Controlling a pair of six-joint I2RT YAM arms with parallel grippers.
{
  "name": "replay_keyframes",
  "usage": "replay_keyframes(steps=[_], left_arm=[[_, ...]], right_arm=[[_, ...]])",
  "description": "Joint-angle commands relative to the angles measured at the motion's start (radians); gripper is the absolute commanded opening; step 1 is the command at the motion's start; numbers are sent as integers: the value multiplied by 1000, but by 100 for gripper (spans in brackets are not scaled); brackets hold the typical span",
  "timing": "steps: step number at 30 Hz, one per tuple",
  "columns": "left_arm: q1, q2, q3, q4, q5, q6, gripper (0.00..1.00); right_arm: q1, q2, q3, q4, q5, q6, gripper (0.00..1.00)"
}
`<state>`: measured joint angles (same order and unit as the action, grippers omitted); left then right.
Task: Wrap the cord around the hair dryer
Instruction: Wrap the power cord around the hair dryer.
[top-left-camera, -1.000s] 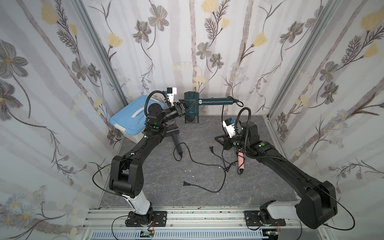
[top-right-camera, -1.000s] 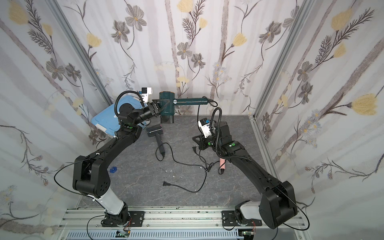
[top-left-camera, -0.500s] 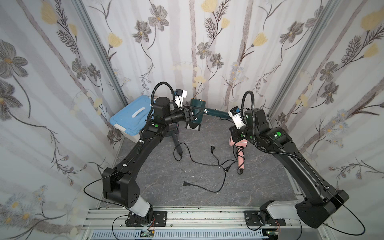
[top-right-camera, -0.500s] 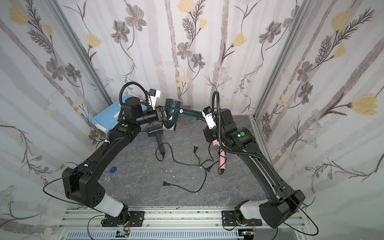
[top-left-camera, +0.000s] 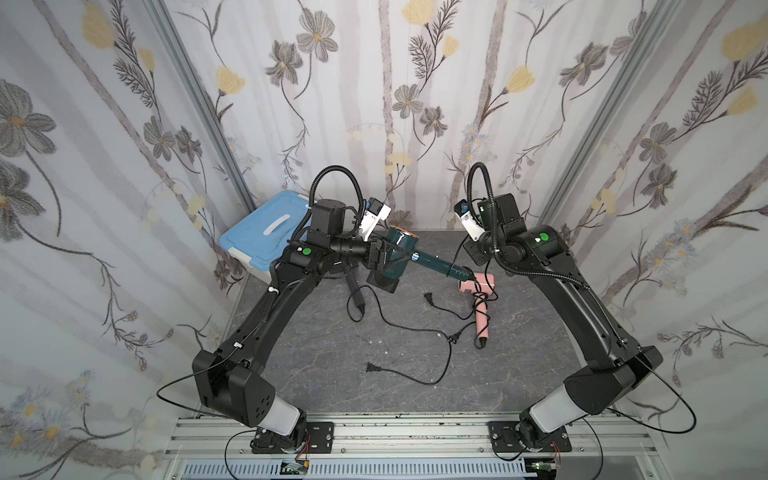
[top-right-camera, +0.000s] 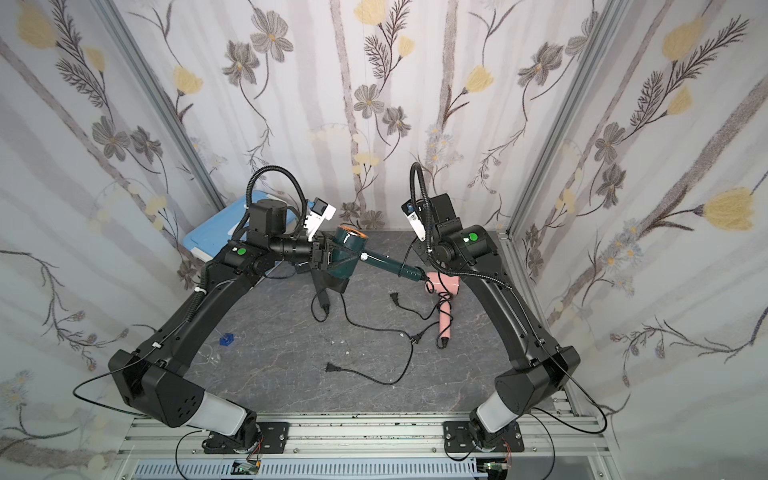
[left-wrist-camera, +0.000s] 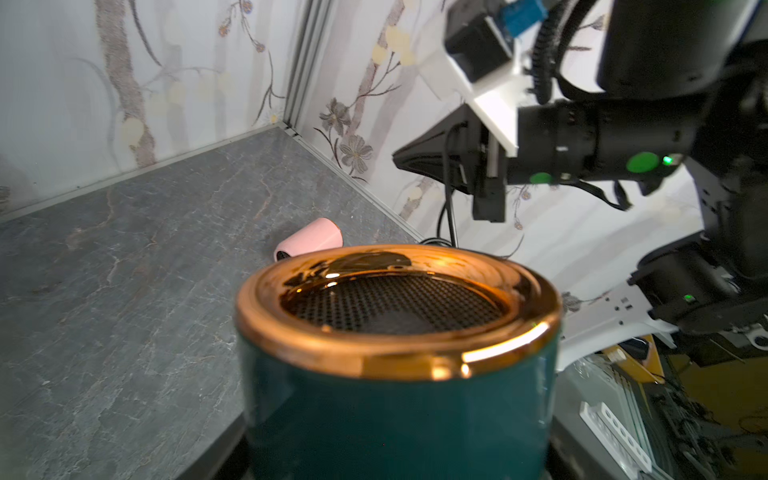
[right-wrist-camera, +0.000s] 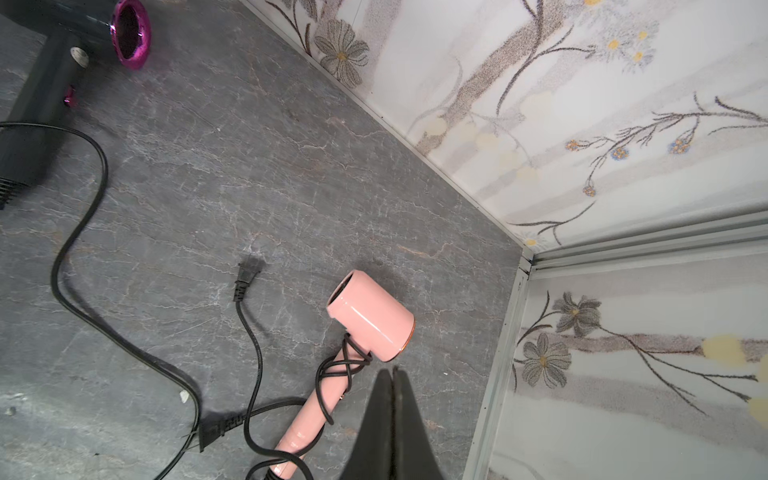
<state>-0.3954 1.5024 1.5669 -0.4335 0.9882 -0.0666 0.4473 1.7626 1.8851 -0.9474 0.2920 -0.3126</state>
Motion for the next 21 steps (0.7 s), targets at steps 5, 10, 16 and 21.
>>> replay_keyframes(steps=[5,10,16,21], left_arm=[[-1,-15,-34,315,275,-204,0],[27,55,4,561,283,-447,0],[101,166,-44,1055,229,-879,0],[127,208,-39,1234,196,-1043,0]], right_arm=[[-119,108,54,168,-535,-43,2],[-232,150,2,178,-917,-29,45],[-304,33,-238,304,-1012,23,65],[-368,-105,-433,432,-1043,68,78]])
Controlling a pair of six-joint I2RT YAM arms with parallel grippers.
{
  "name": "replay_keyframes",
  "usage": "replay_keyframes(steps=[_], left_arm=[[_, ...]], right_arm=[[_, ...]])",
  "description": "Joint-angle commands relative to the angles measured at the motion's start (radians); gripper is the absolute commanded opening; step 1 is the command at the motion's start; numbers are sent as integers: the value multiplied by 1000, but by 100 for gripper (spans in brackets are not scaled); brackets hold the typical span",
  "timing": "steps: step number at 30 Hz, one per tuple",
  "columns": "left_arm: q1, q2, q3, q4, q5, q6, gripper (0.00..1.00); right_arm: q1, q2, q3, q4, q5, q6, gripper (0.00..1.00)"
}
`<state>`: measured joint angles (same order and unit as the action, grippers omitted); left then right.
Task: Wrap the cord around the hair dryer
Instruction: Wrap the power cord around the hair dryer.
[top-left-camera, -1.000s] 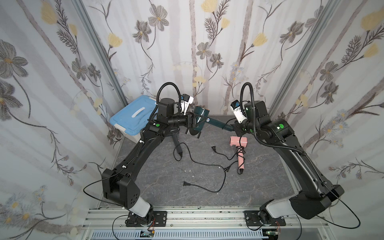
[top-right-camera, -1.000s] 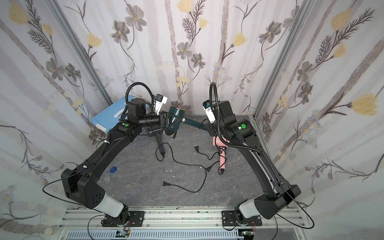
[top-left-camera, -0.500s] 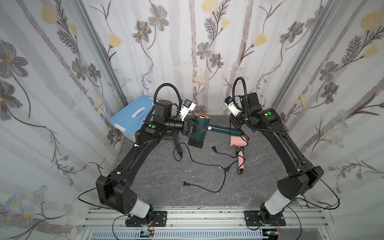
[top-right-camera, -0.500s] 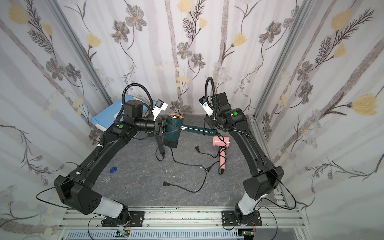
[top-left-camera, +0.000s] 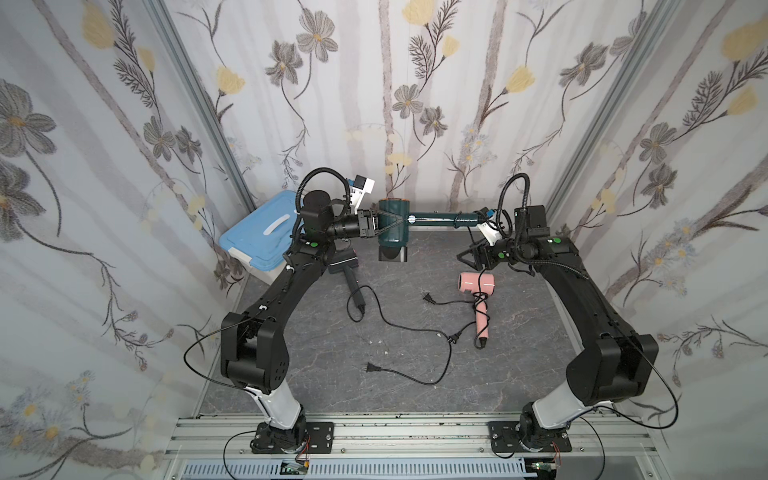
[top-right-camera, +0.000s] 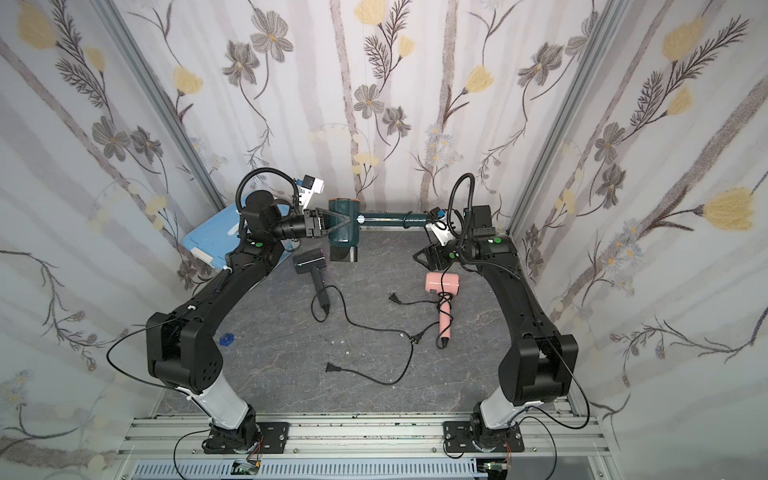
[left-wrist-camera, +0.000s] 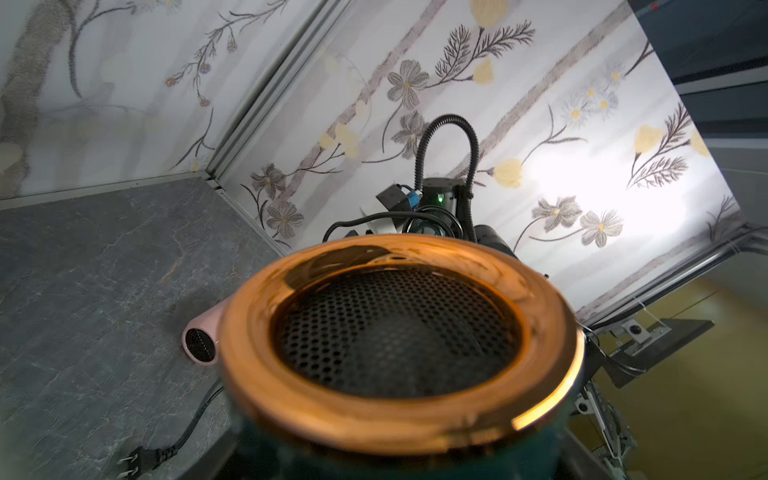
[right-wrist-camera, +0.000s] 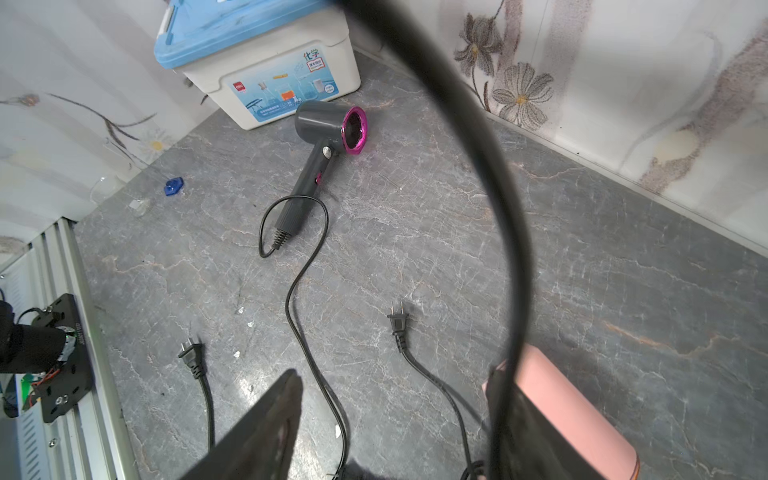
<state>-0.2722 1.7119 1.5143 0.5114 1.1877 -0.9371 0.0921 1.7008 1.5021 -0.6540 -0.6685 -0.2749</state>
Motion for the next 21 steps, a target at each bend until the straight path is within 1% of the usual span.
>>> replay_keyframes(steps=[1,4,10,11,16,21], left_arm=[[4,-2,27,279,-3,-167,0],[5,-3,60,248,-5,-152,0],[15,-15,114,205,-15,-147,0],[17,-22,118,196,-19,-142,0],[18,-49,136,144,-22,-111,0],[20,-67,153,108,-28,-91,0]], right_arm=[[-22,-70,-79,162,-89,31,80],[-40,-157,-154,247,-69,52,86],[-46,-308,-316,437,167,90,92],[-48,-323,-340,462,183,95,93],[-49,-360,-464,598,215,155,93],[-37,-294,-549,710,161,247,91]])
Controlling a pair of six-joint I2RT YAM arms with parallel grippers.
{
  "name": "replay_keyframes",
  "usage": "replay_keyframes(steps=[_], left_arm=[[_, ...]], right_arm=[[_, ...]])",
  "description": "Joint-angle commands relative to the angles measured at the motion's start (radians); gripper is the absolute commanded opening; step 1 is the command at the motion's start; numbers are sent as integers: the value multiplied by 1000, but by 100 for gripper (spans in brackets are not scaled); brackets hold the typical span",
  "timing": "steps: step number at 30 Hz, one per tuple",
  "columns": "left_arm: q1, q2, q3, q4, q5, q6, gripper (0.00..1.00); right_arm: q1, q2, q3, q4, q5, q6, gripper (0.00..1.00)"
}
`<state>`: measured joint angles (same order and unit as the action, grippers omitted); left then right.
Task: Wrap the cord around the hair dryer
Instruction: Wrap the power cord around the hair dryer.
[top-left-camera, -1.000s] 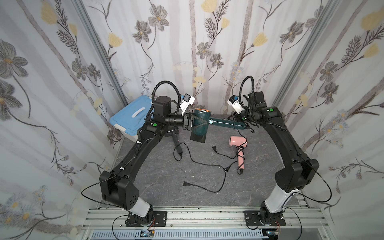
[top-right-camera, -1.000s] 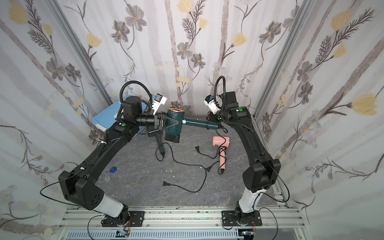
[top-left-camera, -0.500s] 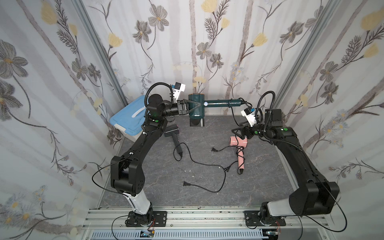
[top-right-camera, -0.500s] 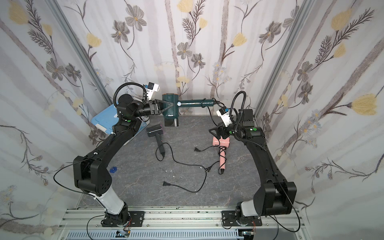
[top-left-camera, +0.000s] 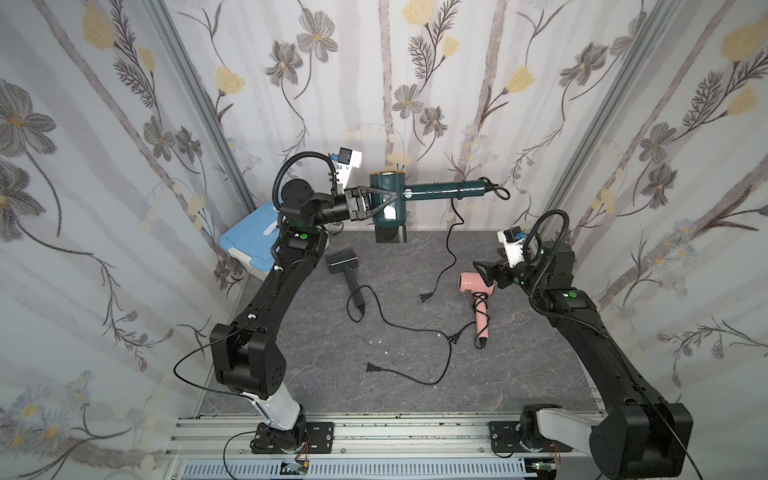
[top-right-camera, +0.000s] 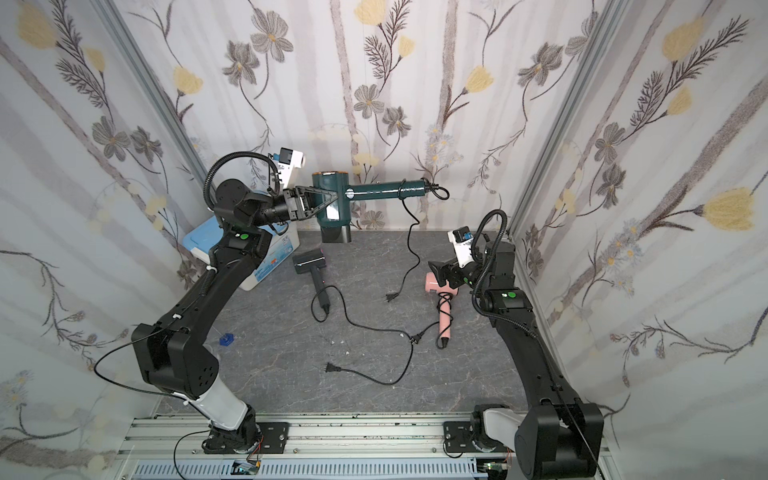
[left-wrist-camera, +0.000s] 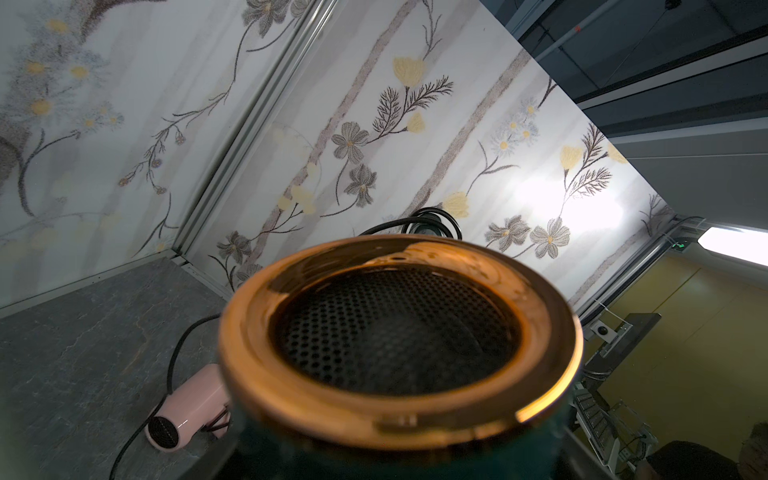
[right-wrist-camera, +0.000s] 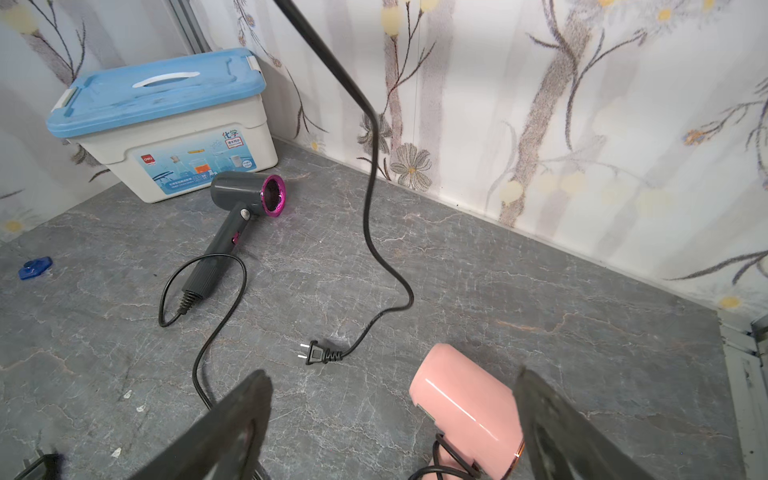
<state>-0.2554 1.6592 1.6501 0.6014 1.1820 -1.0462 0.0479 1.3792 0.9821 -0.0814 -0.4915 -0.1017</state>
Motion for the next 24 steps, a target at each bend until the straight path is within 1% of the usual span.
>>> replay_keyframes(steps=[1,4,7,10,13,17,20,21,22,23,24], left_arm=[[4,-17,20,17,-22,17,0],[5,-19,28,13,-24,14,0],[5,-27,33,6,-24,14,0],[4,-34,33,2,-27,13,0],[5,-45,28,3,-28,11,0],[5,-53,28,0,-31,9,0],[5,-56,29,4,-35,5,0],[5,-56,29,4,-36,4,0],[5,-55,29,2,-38,4,0],[5,-53,30,2,-38,5,0],[5,-53,30,-1,-40,7,0]], right_arm=[[23,42,-52,181,-21,89,91],[90,106,-51,253,17,85,91],[165,180,-9,293,113,50,91],[198,259,33,336,190,36,89],[209,319,83,352,226,17,84],[221,400,154,347,303,-9,75],[221,449,187,360,297,-15,67],[221,464,202,352,284,-19,58],[222,479,217,335,274,-17,37],[223,483,220,327,269,-13,18],[224,476,211,335,267,-8,7]])
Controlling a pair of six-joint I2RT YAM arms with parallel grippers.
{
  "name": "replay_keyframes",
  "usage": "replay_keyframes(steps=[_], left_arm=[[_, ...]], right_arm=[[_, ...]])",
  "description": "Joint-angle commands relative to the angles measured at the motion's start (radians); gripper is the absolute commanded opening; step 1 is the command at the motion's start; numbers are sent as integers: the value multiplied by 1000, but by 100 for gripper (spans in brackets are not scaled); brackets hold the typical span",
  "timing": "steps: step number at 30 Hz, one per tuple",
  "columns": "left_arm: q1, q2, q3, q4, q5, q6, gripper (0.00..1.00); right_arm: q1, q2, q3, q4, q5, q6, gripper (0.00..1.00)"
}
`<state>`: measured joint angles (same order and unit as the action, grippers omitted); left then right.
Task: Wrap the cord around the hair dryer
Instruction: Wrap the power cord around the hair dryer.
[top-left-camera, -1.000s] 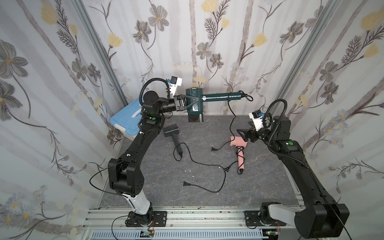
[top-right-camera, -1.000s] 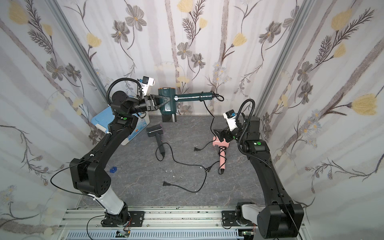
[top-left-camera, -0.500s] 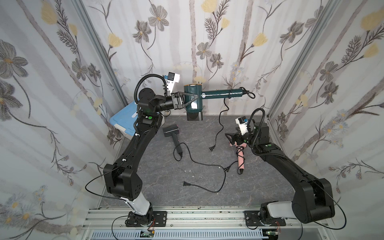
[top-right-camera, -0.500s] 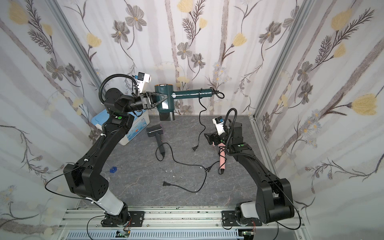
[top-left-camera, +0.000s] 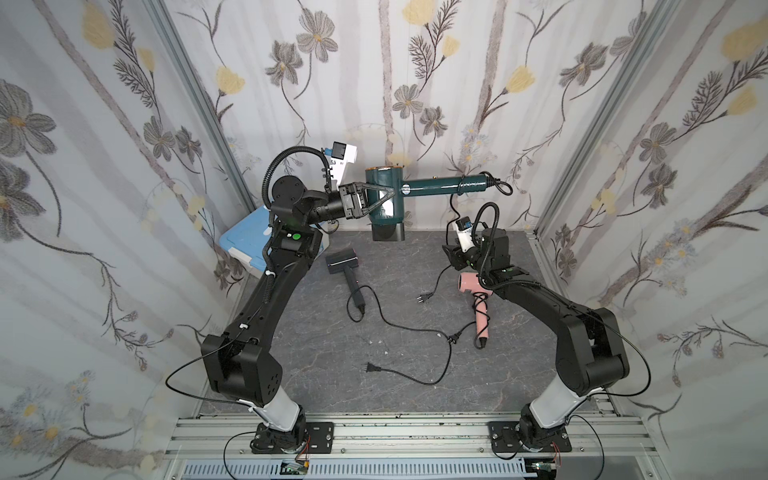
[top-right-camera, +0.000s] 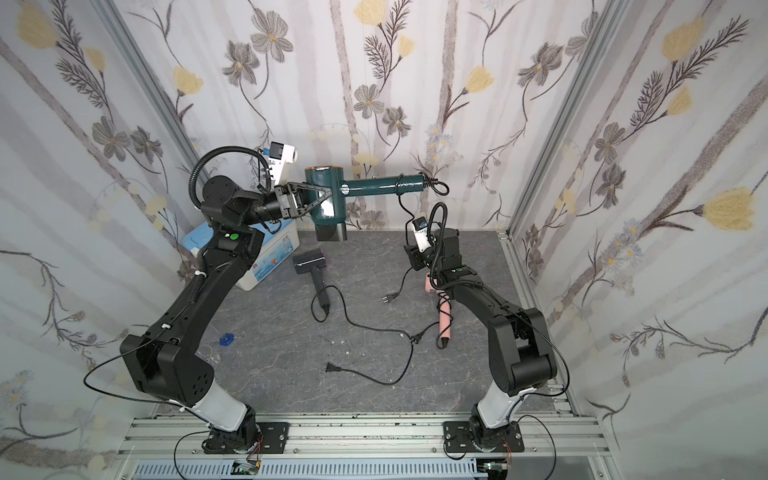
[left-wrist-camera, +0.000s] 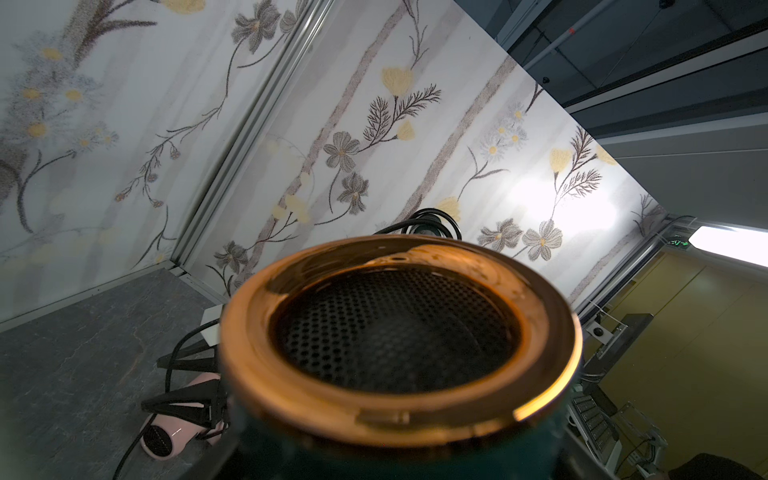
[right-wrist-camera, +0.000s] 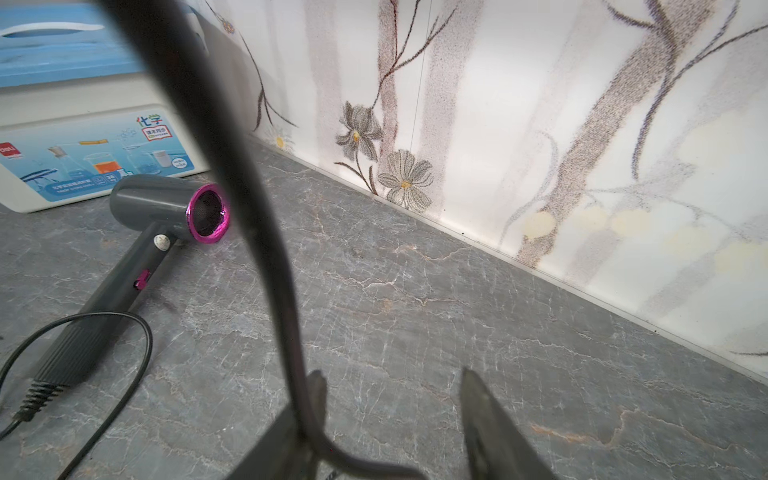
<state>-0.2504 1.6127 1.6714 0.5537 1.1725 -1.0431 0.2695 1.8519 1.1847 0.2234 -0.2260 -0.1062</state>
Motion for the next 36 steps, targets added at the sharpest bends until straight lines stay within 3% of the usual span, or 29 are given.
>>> replay_keyframes(steps=[1,7,12,18,24,26,30,36], left_arm=[[0,-6,8,43,-33,7,0],[14,2,1,38,-99,11,0],[34,38,2,107,-161,-55,0],[48,46,-4,-26,-205,58,0],[54,45,-36,-116,-221,158,0],[54,43,-39,-196,-223,227,0],[41,24,-32,-504,-256,498,0],[-8,-8,-70,-816,-310,778,0]], right_arm=[[5,-12,-18,46,1,3,0],[21,-150,-168,59,10,28,0],[96,-297,-243,-45,54,-8,0],[260,-433,-200,-342,186,-87,0],[421,-457,-21,-734,298,-128,0],[469,-444,57,-840,348,-137,0],[555,-414,260,-1049,470,-163,0],[576,-359,499,-1188,714,-254,0]])
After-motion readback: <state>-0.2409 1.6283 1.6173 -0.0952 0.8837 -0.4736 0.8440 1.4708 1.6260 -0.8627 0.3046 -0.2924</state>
